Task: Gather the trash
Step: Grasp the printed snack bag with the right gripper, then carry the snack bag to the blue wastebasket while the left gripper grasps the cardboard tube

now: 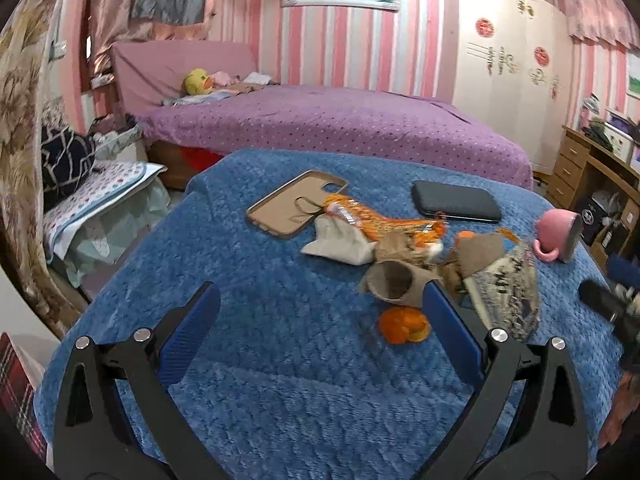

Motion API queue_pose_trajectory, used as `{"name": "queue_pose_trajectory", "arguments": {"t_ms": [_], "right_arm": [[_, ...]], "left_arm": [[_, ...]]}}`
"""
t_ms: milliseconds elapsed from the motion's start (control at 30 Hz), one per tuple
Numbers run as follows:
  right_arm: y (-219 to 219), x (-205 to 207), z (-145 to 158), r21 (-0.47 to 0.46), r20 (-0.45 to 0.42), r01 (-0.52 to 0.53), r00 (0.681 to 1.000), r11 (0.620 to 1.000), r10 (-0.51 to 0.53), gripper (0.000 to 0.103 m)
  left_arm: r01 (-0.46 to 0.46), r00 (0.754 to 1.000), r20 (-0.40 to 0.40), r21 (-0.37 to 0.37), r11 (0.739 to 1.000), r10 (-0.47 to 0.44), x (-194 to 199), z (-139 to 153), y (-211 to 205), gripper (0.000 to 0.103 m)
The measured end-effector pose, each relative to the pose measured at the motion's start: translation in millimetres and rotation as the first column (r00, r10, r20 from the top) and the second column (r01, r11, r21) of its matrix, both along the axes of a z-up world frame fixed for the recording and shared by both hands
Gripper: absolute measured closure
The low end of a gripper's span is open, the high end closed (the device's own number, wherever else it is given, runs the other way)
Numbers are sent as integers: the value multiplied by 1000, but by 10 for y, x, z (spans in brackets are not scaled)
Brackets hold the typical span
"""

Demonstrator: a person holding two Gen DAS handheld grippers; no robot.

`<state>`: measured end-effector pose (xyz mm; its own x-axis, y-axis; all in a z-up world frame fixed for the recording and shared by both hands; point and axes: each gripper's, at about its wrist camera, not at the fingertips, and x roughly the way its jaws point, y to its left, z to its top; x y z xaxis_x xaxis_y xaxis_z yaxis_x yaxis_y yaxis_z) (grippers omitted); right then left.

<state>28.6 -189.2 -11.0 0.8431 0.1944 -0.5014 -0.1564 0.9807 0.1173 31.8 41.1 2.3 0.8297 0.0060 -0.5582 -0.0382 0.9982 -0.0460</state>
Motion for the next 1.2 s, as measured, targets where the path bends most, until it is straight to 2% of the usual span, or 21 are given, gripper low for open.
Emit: {"name": "queue_pose_trajectory", "arguments": {"t_ms": [67,167,300,433,533,700,767,800,833,867,933,967,1067,1200], "right_arm": [[74,115,-129,-2,-60,-33,998,999,33,4],[166,226,-257,57,-148,-72,986,996,80,4],[310,440,-434,-31,-167,-99,982,995,93,4],[433,617,-591,-111,-227,-101,971,989,74,4],[441,684,-648,-111,-268,-95,961,989,62,4],[436,732,-676,-88,-280,-98,957,991,69,7],[364,681,-627,-67,-274,-84,960,994,63,26],[346,664,-603,-62,-272,-85,960,994,65,30],[330,636,-570,-66,-270,-95,960,993,73,38],[308,601,-535,-71,-266,-101,961,992,78,50],[253,537,-462,-54,-259,-114,961,992,96,61],[211,497,-418,-40,-249,-114,963,993,101,70],[68,377,-268,-22,-214,-90,973,996,83,84],[-122,249,-88,3,-159,-54,986,999,54,93]], "left_arm": [[-13,1000,-9,-8,1000,13,33,-26,45,5],[-16,1000,-14,-6,1000,16,55,-42,69,5],[-4,1000,-11,-8,1000,4,53,-35,54,5],[11,1000,-18,-6,1000,-11,72,-49,22,5],[18,1000,-24,-2,1000,-18,82,-65,2,5],[20,999,-31,-6,1000,-20,98,-90,-7,5],[22,999,-32,-5,1000,-22,99,-95,-16,5],[23,999,-31,-4,1000,-23,95,-91,-20,5],[25,999,-29,-3,1000,-25,92,-86,-23,5],[24,999,-26,-2,1000,-24,91,-82,-25,5],[24,999,-23,-7,1000,-24,85,-68,-20,5],[24,999,-21,-8,1000,-24,84,-62,-21,5],[25,999,-21,-13,1000,-25,81,-52,-41,5],[45,999,-29,2,999,-45,95,-70,-146,5]]}}
